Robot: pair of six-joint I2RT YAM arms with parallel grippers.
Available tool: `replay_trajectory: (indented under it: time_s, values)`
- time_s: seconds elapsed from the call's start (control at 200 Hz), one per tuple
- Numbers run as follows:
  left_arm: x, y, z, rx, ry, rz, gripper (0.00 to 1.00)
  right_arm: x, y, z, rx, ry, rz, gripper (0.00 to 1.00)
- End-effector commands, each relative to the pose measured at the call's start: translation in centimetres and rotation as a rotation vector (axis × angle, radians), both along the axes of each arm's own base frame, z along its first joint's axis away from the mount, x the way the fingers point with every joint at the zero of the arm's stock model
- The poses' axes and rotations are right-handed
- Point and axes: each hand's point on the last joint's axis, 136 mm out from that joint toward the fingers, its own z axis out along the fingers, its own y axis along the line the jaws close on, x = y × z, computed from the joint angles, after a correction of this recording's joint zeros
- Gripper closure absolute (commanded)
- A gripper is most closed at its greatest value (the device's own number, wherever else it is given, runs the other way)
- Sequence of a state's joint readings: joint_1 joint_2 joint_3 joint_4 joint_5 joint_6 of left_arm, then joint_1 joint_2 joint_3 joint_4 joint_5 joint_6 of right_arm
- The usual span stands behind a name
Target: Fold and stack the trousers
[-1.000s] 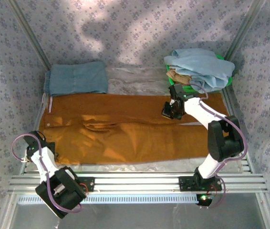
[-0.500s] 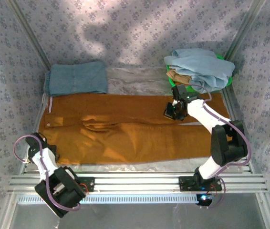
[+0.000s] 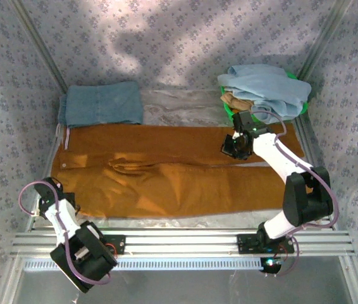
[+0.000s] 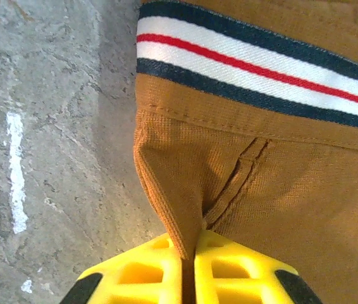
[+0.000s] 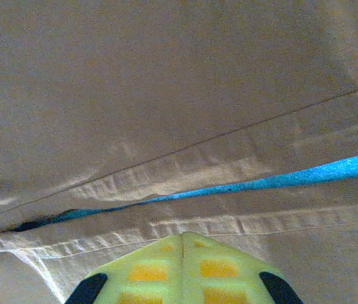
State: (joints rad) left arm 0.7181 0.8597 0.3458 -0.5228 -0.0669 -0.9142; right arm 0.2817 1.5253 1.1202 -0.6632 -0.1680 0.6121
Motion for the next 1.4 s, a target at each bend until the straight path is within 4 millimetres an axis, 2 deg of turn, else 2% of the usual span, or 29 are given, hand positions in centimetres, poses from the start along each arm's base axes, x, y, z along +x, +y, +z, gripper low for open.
replay_trajectory:
  time_s: [0.0,0.135,0.225,0.275,0.365,0.455,0.6,0.824,0.904,1.009,1.144,1.219,1.394]
  values:
    - [1.1,0.0,1.4,0.002,-0.054,-0.034,0.98,-1.3,-1.0,0.5,-0.027,0.016,-0.014,0.99]
    - [1.7,-0.3,2.1,0.004,-0.094,-0.064,1.00,-2.6,-1.9,0.6,-0.027,0.041,-0.040,0.98]
    - [2.3,-0.7,2.3,-0.008,-0.128,-0.081,1.00,-3.6,-3.0,0.6,-0.027,0.063,-0.087,0.93]
    - [2.7,-0.9,2.6,-0.015,-0.148,-0.096,1.00,-4.5,-3.9,0.6,-0.019,0.076,-0.116,0.86]
    - [3.3,-1.0,3.1,-0.023,-0.174,-0.117,1.00,-6.1,-5.6,0.7,0.016,0.094,-0.171,0.63]
    - [3.8,-1.2,3.5,-0.036,-0.195,-0.129,1.00,-8.0,-7.7,0.9,0.049,0.111,-0.258,0.54]
    - [4.5,-1.4,3.9,-0.043,-0.211,-0.150,1.00,-10.2,-10.8,1.0,0.111,0.127,-0.413,0.53]
    - [4.8,-1.6,4.2,-0.047,-0.215,-0.171,1.00,-12.6,-12.9,1.0,0.091,0.158,-0.527,0.56]
    - [4.8,-1.6,4.3,-0.045,-0.213,-0.170,1.00,-13.5,-13.4,0.0,0.086,0.193,-0.559,0.56]
    - [4.8,-1.6,4.4,-0.044,-0.214,-0.172,1.00,-14.6,-13.7,-2.1,0.109,0.254,-0.606,0.56]
    - [4.8,-1.7,4.8,-0.045,-0.214,-0.174,1.00,-15.9,-14.3,-5.0,0.128,0.342,-0.685,0.51]
    - [4.9,-1.7,5.0,-0.040,-0.217,-0.182,1.00,-17.2,-14.8,-6.7,0.111,0.417,-0.734,0.49]
    - [4.9,-1.7,5.1,-0.040,-0.221,-0.184,1.00,-18.9,-15.2,-9.4,0.105,0.499,-0.810,0.48]
